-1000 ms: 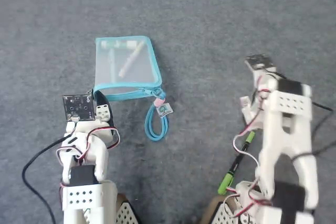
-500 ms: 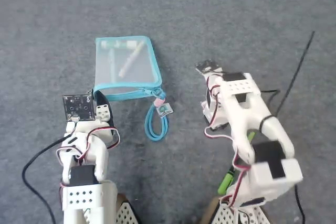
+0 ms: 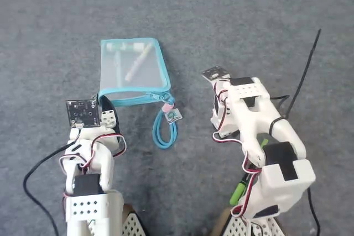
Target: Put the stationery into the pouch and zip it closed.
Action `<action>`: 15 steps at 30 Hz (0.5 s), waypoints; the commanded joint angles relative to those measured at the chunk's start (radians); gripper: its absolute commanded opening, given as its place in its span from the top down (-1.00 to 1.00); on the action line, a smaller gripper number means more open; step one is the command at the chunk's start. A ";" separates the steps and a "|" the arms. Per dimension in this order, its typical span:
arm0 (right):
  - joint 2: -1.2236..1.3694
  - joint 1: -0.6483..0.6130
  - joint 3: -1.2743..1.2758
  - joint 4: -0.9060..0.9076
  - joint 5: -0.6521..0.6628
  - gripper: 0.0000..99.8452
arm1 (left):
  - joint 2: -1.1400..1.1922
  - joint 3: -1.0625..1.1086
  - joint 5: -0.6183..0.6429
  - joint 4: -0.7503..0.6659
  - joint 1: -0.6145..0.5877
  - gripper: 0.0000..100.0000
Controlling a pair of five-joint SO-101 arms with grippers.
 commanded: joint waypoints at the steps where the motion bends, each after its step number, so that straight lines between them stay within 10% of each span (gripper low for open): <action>1: -0.045 0.004 -0.002 -0.010 -0.017 0.75 | -0.015 -0.062 0.009 -0.017 0.008 0.98; 15: -0.206 0.001 0.138 -0.110 -0.017 0.74 | -0.015 -0.064 0.009 -0.017 0.008 0.98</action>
